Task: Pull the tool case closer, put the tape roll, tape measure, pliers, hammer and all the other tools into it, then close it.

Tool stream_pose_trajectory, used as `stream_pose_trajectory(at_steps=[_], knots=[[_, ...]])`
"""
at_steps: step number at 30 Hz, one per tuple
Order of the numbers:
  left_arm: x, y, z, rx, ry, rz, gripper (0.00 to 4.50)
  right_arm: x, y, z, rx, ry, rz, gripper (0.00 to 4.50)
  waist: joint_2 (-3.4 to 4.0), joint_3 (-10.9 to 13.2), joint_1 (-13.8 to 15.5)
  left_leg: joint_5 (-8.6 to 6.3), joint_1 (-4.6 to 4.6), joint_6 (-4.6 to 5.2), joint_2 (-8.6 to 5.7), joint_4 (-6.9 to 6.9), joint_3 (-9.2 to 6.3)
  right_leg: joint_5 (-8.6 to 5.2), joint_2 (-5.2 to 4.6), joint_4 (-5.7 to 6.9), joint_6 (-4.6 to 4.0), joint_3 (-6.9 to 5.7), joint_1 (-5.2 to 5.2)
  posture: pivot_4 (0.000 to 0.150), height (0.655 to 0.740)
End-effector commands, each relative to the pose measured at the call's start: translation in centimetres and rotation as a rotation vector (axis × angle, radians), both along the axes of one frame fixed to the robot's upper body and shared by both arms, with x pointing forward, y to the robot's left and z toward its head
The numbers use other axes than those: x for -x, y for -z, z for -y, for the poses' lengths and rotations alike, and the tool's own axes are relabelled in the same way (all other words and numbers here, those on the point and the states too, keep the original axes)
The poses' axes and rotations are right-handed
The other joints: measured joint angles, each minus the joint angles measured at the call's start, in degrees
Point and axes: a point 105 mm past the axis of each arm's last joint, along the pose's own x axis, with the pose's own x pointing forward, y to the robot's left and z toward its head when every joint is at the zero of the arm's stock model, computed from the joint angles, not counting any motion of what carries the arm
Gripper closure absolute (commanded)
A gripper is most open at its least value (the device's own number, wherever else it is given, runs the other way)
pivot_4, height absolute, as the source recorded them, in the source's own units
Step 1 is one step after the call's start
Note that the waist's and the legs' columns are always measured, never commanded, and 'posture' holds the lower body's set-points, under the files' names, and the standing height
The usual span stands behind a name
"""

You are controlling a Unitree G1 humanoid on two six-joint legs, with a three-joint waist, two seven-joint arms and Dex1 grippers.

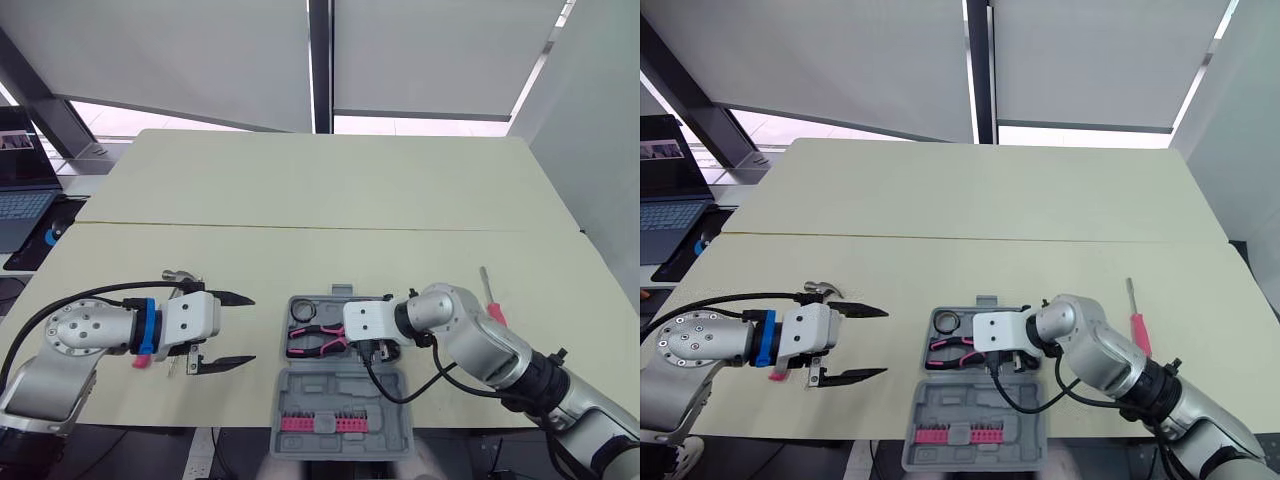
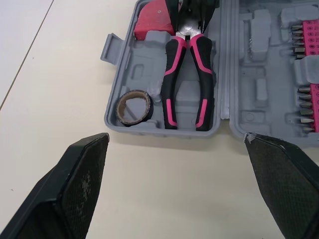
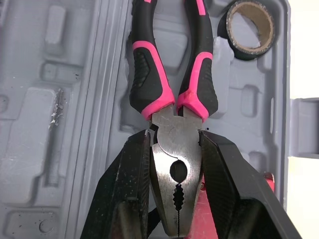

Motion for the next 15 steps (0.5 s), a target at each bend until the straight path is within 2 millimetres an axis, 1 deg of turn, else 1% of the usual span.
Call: stream_pose_trajectory(at_steps=[1, 8, 10, 12, 15], knots=[[-0.2, -0.5, 0.5, -0.006, 0.018, 0.034, 0.0, 0.1, -0.8, -0.8, -0.038, -0.013, 0.023, 3.26, 0.0, 0.0, 0.0, 0.0, 0.0, 0.0, 0.0, 0.0, 0.0, 0.0, 0.0, 0.0, 0.0, 0.0, 0.0, 0.15, 0.74], [-0.3, -0.4, 1.1, 0.0, 0.021, 0.041, 0.0, 0.3, 0.0, -0.9, -0.036, 0.004, -0.013, 3.26, 0.0, 0.0, -0.1, 0.0, 0.01, 0.0, 0.02, -0.02, 0.0, 0.0, 0.02, 0.0, 0.0, -0.01, -0.01, 0.15, 0.74], [-0.3, -0.3, 1.2, 0.001, 0.019, 0.044, 0.0, -0.2, -0.1, -0.6, -0.036, 0.018, -0.002, 2.54, 0.0, 0.0, -0.1, 0.0, 0.01, 0.0, 0.01, -0.03, 0.01, 0.0, 0.01, 0.0, 0.0, 0.01, -0.02, 0.15, 0.74], [-0.3, -0.4, 1.2, 0.001, 0.017, 0.045, 0.0, -0.5, -0.4, -0.4, -0.048, 0.022, 0.012, 2.13, 0.0, 0.0, 0.0, 0.0, 0.01, 0.0, 0.01, -0.02, 0.01, 0.0, 0.01, 0.0, 0.0, 0.0, -0.02, 0.15, 0.74], [-0.4, -0.4, 1.2, -0.002, 0.007, 0.046, 0.0, 0.2, -2.0, -0.7, -0.103, -0.029, -0.016, 1.41, 0.0, 0.0, 0.0, 0.0, 0.0, 0.0, 0.01, -0.02, 0.0, 0.0, 0.01, 0.0, 0.0, 0.01, -0.01, 0.15, 0.74]])
